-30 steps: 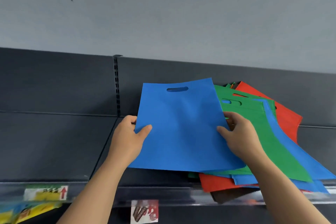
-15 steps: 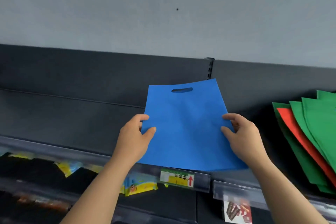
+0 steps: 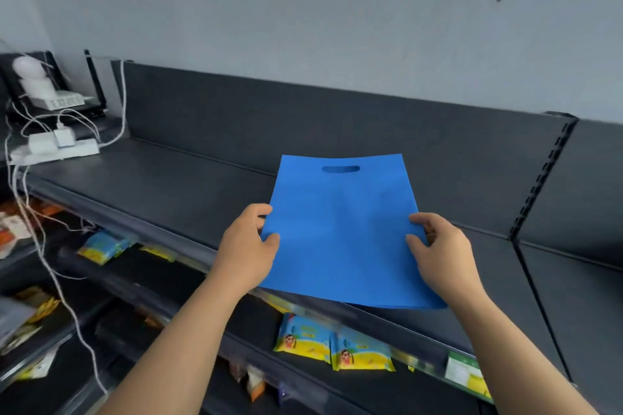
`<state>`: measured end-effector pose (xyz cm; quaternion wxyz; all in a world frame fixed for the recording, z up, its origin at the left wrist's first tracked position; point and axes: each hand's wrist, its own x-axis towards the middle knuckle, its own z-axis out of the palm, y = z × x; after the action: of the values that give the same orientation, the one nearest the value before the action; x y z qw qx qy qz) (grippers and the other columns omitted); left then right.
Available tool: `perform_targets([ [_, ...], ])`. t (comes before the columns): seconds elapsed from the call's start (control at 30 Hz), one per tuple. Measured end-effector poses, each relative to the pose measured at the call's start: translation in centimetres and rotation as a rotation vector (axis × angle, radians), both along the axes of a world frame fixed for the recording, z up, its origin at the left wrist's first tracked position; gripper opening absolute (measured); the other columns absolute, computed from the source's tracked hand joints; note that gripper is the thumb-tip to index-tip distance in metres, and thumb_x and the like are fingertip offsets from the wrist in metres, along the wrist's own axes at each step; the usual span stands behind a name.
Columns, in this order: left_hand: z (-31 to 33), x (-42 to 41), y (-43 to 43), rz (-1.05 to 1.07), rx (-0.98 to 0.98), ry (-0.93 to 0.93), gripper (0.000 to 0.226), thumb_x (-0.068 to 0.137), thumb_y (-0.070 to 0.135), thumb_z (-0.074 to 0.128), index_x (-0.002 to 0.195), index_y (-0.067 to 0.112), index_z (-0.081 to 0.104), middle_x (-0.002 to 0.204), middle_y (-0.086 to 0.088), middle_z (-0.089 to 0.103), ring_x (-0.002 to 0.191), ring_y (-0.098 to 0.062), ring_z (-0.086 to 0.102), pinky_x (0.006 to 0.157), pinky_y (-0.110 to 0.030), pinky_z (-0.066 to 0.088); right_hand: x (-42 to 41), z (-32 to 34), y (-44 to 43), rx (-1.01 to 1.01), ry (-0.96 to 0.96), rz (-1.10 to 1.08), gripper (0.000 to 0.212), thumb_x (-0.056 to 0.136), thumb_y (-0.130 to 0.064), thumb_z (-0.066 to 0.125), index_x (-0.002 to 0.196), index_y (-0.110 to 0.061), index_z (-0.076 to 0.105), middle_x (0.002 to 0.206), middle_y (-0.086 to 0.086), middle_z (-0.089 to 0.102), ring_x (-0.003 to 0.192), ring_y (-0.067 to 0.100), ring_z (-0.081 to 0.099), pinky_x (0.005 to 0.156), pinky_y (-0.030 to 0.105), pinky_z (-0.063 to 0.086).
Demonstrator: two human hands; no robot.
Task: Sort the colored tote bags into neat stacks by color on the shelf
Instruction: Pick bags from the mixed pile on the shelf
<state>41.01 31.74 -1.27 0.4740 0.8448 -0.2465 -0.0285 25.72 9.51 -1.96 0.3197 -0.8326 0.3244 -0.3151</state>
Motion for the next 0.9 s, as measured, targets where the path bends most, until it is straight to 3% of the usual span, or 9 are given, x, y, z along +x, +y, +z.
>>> perform_targets([
  [0.27,-1.5,8.4,2.4,0.120,0.022,0.021,0.039,0.094,0.013,0.051,0.130,0.025,0.043,0.107,0.010,0.058,0.089,-0.007,0.057,0.060,-0.020,0.042,10.4,-1.5,1.4,0.049,-0.011,0.110,0.035,0.090,-0.012,0.056,0.124,-0.018,0.056,0.106,-0.004,0.059,0.092,0.011,0.054,0.079,0.023,0.038],
  [0.43,-2.8,13.6,4.1,0.177,0.037,0.035,0.038,0.094,0.013,0.051,0.129,0.025,0.044,0.115,0.007,0.058,0.096,-0.012,0.057,0.067,-0.023,0.042,16.2,-2.7,3.2,0.057,-0.017,0.158,0.037,0.091,-0.012,0.054,0.128,-0.017,0.054,0.120,-0.003,0.058,0.109,0.013,0.052,0.088,0.023,0.039],
  [0.6,-3.7,18.7,6.6,0.219,0.063,0.045,0.036,0.094,0.012,0.050,0.128,0.022,0.045,0.113,0.006,0.055,0.095,-0.012,0.052,0.070,-0.024,0.039,21.6,-3.9,5.9,0.106,-0.004,0.178,0.037,0.091,-0.012,0.053,0.128,-0.016,0.053,0.121,-0.001,0.058,0.110,0.015,0.053,0.090,0.024,0.041],
  [0.77,-4.1,25.2,9.5,0.214,0.085,0.043,0.039,0.095,0.011,0.051,0.132,0.020,0.044,0.108,0.008,0.051,0.095,-0.012,0.050,0.074,-0.026,0.038,27.8,-4.5,8.9,0.156,0.022,0.172,0.036,0.090,-0.011,0.054,0.126,-0.018,0.054,0.109,-0.004,0.057,0.094,0.011,0.054,0.080,0.023,0.041],
  [0.9,-3.9,31.2,12.3,0.149,0.111,0.048,0.040,0.094,0.009,0.052,0.132,0.018,0.044,0.103,0.006,0.052,0.089,-0.012,0.052,0.065,-0.022,0.038,32.5,-5.0,11.7,0.210,0.043,0.122,0.035,0.089,-0.009,0.057,0.123,-0.016,0.055,0.094,-0.006,0.055,0.075,0.006,0.053,0.059,0.013,0.039],
])
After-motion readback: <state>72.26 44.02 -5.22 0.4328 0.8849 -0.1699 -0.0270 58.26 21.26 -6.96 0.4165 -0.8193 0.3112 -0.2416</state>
